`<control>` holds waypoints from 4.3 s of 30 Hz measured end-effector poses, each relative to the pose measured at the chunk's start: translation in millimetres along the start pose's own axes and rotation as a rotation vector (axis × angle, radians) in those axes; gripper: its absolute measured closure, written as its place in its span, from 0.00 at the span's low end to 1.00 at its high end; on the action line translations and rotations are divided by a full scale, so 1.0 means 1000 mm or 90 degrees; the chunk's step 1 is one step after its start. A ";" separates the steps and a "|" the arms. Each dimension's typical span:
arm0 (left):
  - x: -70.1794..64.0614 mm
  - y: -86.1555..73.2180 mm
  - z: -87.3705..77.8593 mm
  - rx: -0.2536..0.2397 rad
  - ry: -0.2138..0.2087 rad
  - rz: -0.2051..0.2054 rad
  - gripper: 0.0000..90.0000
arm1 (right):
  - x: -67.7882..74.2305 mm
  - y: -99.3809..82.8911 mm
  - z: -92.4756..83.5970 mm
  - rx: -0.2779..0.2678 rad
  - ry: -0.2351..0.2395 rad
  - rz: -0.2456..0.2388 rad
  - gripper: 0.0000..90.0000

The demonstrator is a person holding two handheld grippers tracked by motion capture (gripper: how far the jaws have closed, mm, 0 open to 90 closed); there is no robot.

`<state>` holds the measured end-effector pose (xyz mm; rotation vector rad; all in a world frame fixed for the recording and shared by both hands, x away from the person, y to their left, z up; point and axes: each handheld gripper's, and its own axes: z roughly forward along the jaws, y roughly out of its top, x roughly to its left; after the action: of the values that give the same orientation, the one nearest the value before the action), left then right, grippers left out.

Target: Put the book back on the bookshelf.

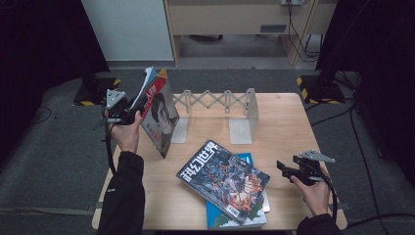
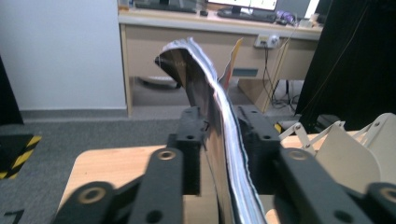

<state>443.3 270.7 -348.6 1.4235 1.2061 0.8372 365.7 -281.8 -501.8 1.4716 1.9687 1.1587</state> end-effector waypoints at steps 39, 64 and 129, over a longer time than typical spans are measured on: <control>-0.028 -0.118 -0.086 0.069 -0.159 0.003 0.22 | 0.023 0.004 -0.019 -0.043 0.010 -0.046 0.37; -0.051 -0.174 -0.049 0.220 -0.246 -0.017 0.24 | 0.065 -0.001 -0.003 -0.004 0.082 -0.082 0.42; -0.075 -0.198 -0.022 0.328 -0.429 -0.141 0.38 | 0.083 -0.009 0.010 0.002 0.118 -0.100 0.41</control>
<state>357.6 194.9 -528.4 1.7419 1.0434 -0.1414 338.4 -201.8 -502.9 1.2225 2.1659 1.2609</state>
